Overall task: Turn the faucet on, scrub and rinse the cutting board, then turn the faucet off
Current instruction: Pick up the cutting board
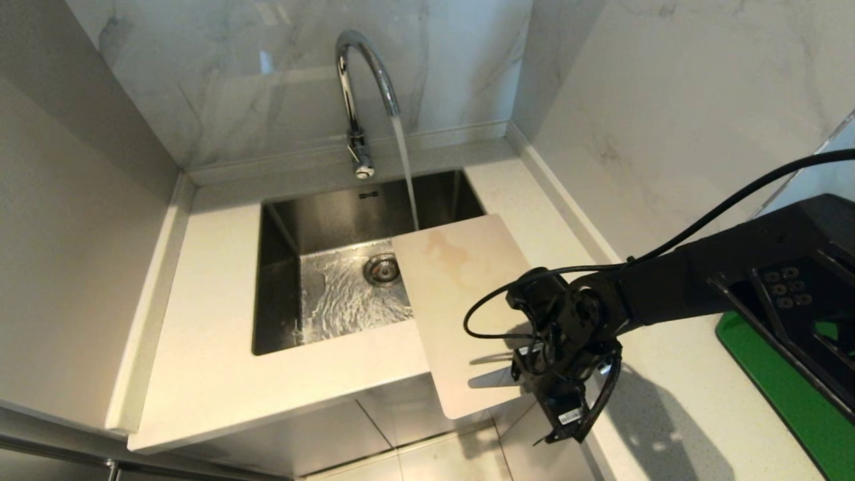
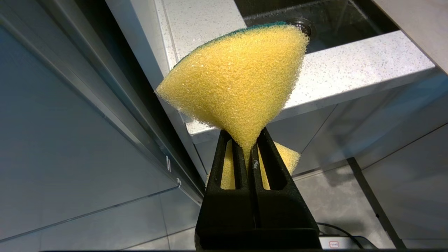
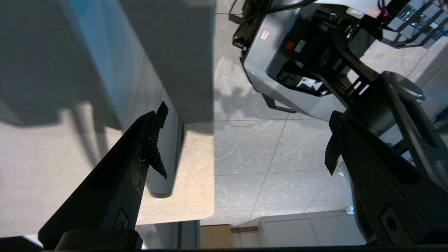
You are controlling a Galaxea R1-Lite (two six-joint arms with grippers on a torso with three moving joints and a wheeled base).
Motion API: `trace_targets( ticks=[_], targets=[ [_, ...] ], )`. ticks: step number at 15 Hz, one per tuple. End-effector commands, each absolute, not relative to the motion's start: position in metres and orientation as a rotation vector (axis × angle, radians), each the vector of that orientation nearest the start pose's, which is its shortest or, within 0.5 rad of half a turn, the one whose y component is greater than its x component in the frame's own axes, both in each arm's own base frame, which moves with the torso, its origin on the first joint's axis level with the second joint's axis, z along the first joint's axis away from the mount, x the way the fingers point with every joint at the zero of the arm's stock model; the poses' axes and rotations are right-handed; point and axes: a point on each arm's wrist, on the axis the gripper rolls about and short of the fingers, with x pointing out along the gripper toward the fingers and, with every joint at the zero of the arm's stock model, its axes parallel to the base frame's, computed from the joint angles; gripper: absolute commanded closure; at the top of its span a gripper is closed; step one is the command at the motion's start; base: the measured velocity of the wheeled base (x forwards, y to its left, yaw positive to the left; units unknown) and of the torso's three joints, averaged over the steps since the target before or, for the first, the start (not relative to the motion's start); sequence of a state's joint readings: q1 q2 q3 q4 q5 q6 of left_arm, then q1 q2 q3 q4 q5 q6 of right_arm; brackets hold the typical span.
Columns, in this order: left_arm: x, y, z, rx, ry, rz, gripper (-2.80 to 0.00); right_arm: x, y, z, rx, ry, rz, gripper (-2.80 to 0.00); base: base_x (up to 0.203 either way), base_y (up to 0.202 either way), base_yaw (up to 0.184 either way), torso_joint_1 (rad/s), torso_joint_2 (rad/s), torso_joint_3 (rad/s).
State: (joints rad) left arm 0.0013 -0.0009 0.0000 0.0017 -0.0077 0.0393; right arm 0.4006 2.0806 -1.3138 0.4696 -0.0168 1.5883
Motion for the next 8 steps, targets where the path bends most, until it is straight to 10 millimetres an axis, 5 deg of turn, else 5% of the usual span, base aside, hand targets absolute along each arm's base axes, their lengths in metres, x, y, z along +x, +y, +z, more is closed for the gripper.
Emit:
trace_targets(
  ticks=[1,8],
  targets=[
    [-0.023,0.0,0.075,0.04,0.003,-0.006,0.0,0.326,0.138,0.093,1.095,1.173,-0.697,-2.8,0.0,0.0,0.0,0.0,0.0,0.0],
    [-0.023,0.0,0.075,0.04,0.003,-0.006,0.0,0.326,0.138,0.073,1.047,1.224,-0.768,-2.8,0.0,0.0,0.0,0.0,0.0,0.0]
  ],
)
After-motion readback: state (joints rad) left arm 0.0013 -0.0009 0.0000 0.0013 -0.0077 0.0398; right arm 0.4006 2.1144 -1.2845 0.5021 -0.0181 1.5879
